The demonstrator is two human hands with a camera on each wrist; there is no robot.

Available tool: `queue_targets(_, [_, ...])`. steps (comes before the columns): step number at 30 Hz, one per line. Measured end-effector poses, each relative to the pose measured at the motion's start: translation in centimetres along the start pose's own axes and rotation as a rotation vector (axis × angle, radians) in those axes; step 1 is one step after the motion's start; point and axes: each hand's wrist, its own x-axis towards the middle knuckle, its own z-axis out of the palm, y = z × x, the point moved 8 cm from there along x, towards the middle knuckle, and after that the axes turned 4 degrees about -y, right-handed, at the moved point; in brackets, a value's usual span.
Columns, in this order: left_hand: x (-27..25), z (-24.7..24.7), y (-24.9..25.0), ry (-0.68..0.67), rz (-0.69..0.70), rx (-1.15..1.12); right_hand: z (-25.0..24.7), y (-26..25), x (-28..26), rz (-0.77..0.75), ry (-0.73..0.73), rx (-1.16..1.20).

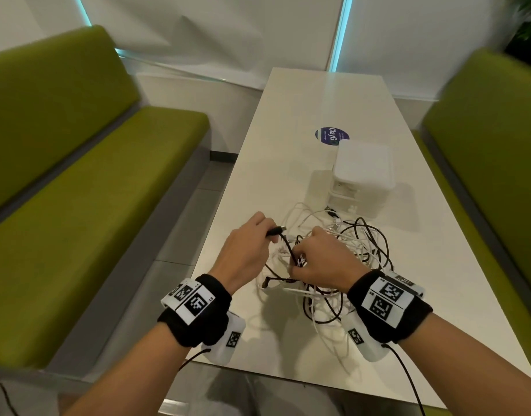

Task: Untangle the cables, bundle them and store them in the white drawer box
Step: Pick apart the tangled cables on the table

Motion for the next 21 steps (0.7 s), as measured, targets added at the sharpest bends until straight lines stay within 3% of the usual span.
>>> queue_targets(6, [-0.1,-2.0,-2.2,0.125,-0.125,-0.06,-0.3,0.6,-0.2,0.067,-0.019,0.065])
queue_targets(12, [-0.5,-4.4,-4.3,0.271,-0.285,-0.168,-0.2,0.3,-0.8,0.057,-0.07,-0.035])
queue_targets(15, [-0.3,-5.0,-5.4,0.272,-0.351,-0.141,0.1,1.0,-0.9,0.061,-0.058,-0.005])
queue_targets(18, [0.1,-4.1,-5.3,0.178,-0.319,-0.047,0.4,1.4,-1.0,0.074,-0.028,0.015])
queue_targets(21, [-0.1,-4.2,-2.3,0.218,-0.112,-0.04,0.7,1.5,-1.0,0.061,0.005,0.015])
